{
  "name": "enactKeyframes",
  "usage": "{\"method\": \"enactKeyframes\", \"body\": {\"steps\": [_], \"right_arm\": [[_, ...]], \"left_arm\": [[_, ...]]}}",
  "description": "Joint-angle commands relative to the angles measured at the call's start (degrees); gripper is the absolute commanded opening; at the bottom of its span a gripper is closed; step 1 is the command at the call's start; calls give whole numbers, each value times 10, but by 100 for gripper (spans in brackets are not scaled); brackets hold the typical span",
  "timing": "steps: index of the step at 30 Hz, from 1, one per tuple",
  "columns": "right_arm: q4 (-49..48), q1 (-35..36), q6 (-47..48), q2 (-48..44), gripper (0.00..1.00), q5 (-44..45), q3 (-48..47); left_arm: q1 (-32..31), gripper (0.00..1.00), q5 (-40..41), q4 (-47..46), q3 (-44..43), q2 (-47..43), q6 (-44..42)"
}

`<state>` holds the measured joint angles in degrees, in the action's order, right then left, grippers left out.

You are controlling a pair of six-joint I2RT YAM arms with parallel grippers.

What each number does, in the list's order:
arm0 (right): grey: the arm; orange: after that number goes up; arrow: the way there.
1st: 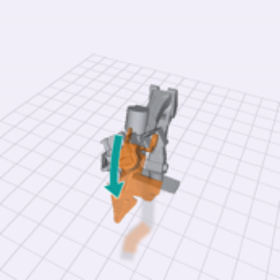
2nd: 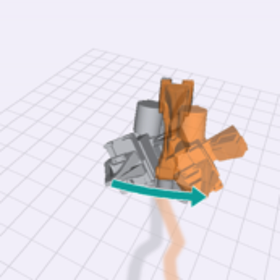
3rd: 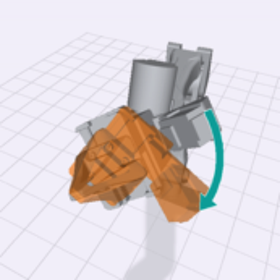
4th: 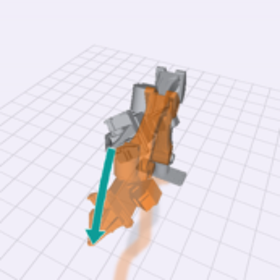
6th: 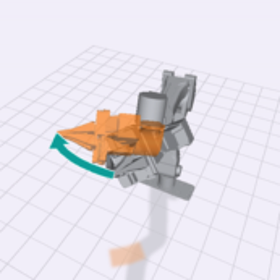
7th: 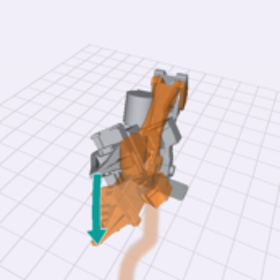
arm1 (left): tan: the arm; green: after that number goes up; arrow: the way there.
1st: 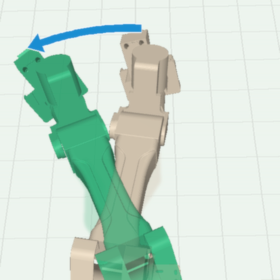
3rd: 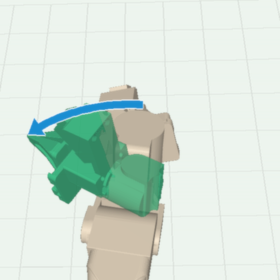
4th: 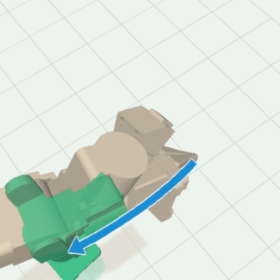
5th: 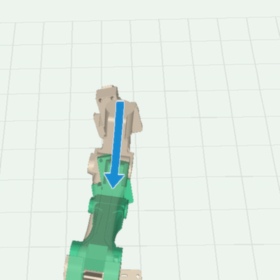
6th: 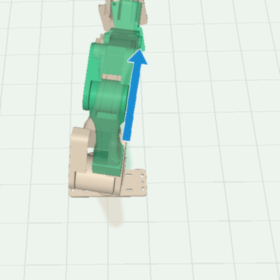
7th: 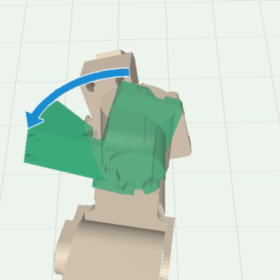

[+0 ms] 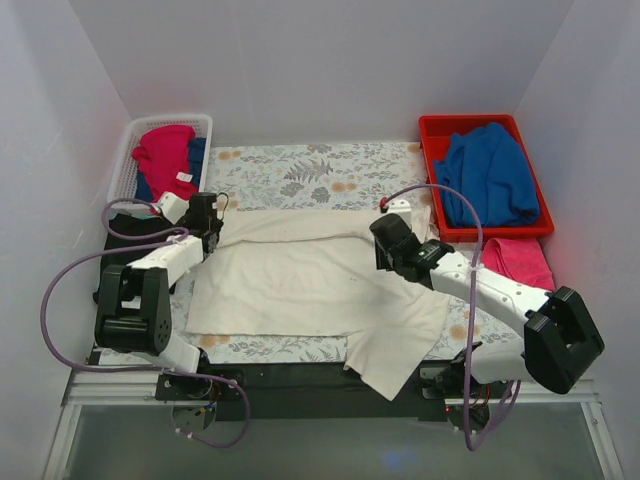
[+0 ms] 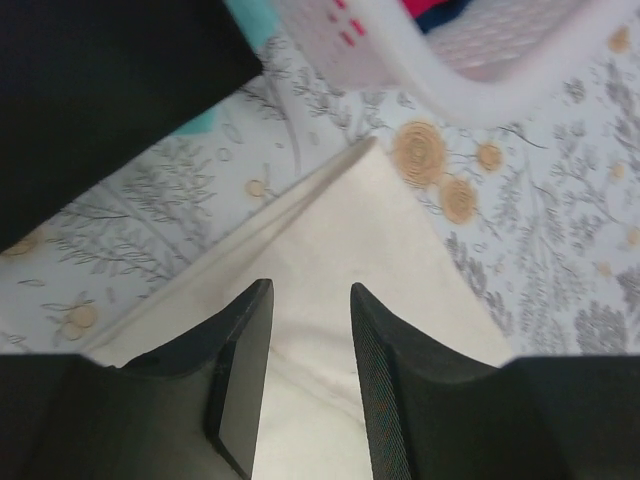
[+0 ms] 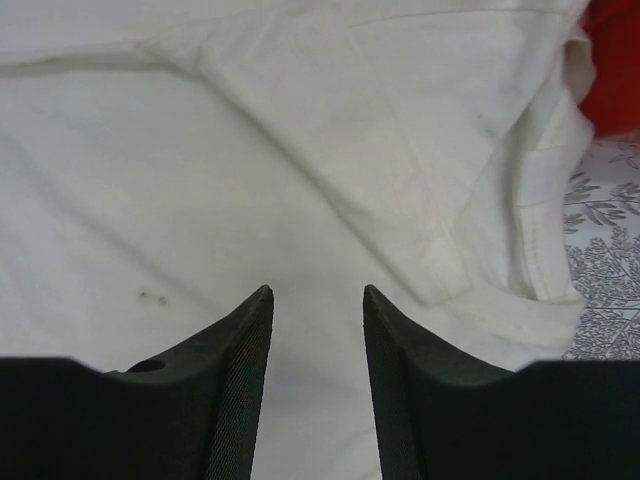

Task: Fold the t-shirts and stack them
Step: Fold the flattened tshirt in 1/3 of the way

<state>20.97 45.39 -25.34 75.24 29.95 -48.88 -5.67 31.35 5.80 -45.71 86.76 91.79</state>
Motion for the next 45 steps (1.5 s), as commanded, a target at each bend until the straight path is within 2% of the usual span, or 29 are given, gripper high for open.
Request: {"method": "enactKeyframes", "body": {"steps": [1, 6, 11, 16, 24, 32, 45], "right_arm": [[-6, -71, 13, 15, 48, -17, -21], [-28, -115, 41, 75, 48, -28, -55], [-106, -137, 92, 113, 48, -60, -81], [-117, -154, 107, 185, 48, -79, -145], [-124, -168, 115, 276, 47, -114, -211], [-131, -175, 104, 313, 44, -137, -206], [-136, -181, 107, 333, 41, -143, -232]], "left_arm": [[3, 36, -88, -54, -38, 16, -36], [3, 36, -134, -86, -79, 107, -40], [3, 35, -148, -130, -96, 161, -39], [2, 35, -137, -116, -121, 193, -43], [3, 35, -65, -35, -149, 241, -23], [3, 34, -15, -1, -167, 250, 2], [3, 34, -16, 12, -152, 231, 7]]}}
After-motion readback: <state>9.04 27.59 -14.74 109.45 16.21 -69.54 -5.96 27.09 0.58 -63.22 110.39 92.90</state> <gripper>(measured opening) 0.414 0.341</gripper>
